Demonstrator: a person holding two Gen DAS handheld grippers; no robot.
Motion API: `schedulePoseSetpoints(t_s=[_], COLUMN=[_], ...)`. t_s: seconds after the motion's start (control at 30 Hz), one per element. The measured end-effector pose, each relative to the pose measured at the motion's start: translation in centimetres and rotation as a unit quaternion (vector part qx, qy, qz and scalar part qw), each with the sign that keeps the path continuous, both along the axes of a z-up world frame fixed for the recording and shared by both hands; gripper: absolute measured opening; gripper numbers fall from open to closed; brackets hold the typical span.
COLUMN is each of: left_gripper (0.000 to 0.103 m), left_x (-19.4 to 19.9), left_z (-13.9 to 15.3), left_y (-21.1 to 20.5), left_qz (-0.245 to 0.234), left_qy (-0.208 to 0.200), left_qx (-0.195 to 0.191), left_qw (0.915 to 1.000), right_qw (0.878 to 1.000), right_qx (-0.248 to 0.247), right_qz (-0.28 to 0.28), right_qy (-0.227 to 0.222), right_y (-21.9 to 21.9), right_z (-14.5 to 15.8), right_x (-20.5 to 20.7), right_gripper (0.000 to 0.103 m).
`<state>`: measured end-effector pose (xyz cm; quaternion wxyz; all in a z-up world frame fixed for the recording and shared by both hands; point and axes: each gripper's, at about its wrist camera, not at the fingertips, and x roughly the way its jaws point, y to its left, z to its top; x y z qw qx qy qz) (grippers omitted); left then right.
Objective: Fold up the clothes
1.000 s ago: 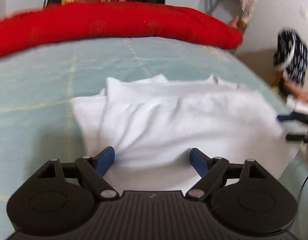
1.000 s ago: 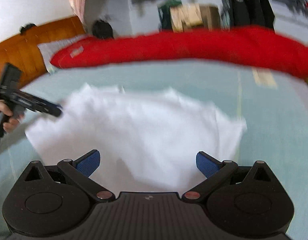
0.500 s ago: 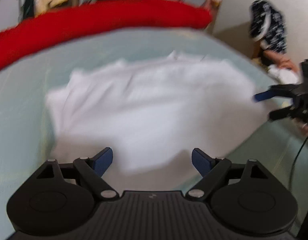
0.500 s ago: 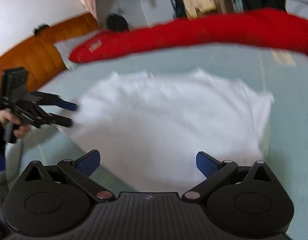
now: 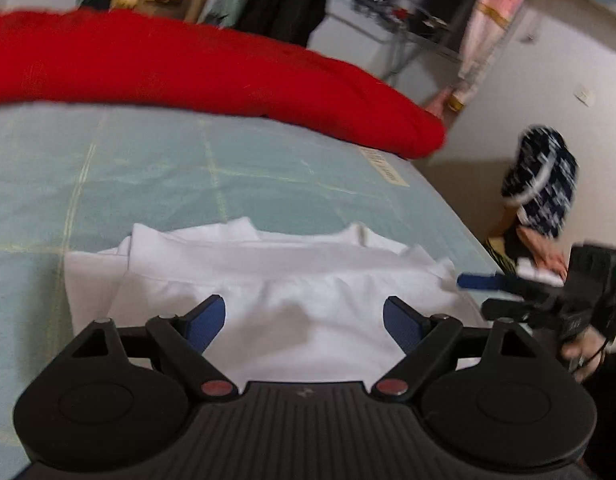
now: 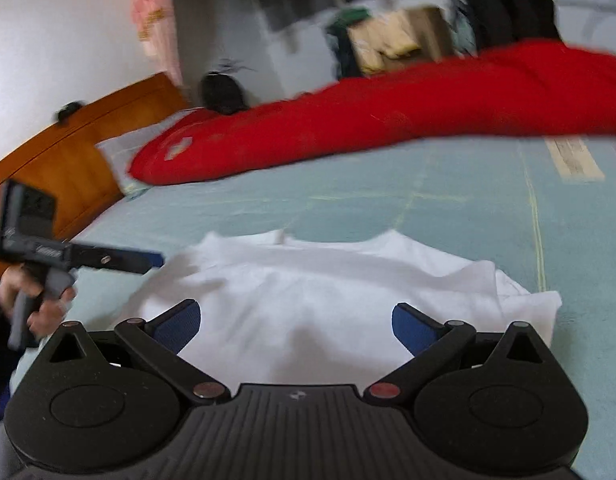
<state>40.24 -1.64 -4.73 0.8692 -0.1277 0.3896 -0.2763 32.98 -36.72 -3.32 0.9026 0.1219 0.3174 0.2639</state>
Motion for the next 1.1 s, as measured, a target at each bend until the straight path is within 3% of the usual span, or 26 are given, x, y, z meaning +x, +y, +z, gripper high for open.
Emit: schedulePoseSetpoints(t_s=[0.13,0.23,0.3,0.43,0.57,0.63,0.73,0.87,1.0,1.1], left_gripper=[0.085,0.085,0.085,0.085,0.084,0.084,0.084,0.084,0.085,0.084], left_x=[1.4,1.4,1.5,2.2,3.3,3.3,2.2,-0.9,-3.9,-4.9], left_z=[-3.5,-2.8,-1.8,-1.2,-3.3,-3.2,-0.8,1.0,-0.4,-2.0], left_y=[1.8,2.0,1.4,-0.5,-1.9,-2.2,-2.4,-2.9,-3.3,-2.0], left_qz=[0.033,0.031,0.03,-0.002,0.028,0.043,0.037,-0.003,-0.016,0.001], left_qy=[0.022,0.011,0.002,-0.005,0.008,0.011,-0.008,-0.024,-0.029,-0.021], left_qx=[0.024,0.019,0.024,0.018,0.081,0.086,0.098,0.095,0.136,0.154], left_qw=[0.9989,0.9993,0.9993,0.9998,0.9963,0.9953,0.9944,0.9952,0.9902,0.9879], right_qw=[0.996,0.996,0.996,0.997,0.997,0.996,0.993,0.995,0.989,0.985], right_qx=[-0.009,0.02,0.021,-0.001,-0.024,-0.05,-0.066,-0.08,-0.135,-0.162], right_qz=[-0.072,-0.084,-0.084,-0.072,-0.06,-0.066,-0.084,-0.062,-0.044,-0.058], right_qy=[0.044,0.038,0.036,0.038,0.039,0.044,0.039,-0.016,-0.041,-0.006], right_y=[-2.9,-4.6,-4.6,-3.0,-1.3,-1.0,-1.3,1.0,4.2,4.3], right_z=[-3.8,-3.7,-3.5,-3.0,-2.5,-2.9,-2.2,0.7,0.5,-1.8], right_x=[2.9,2.1,2.1,2.7,3.3,3.6,2.7,0.2,-1.0,-0.6], right_gripper=[0.099,0.096,0.103,0.103,0.103,0.103,0.103,0.103,0.103,0.103])
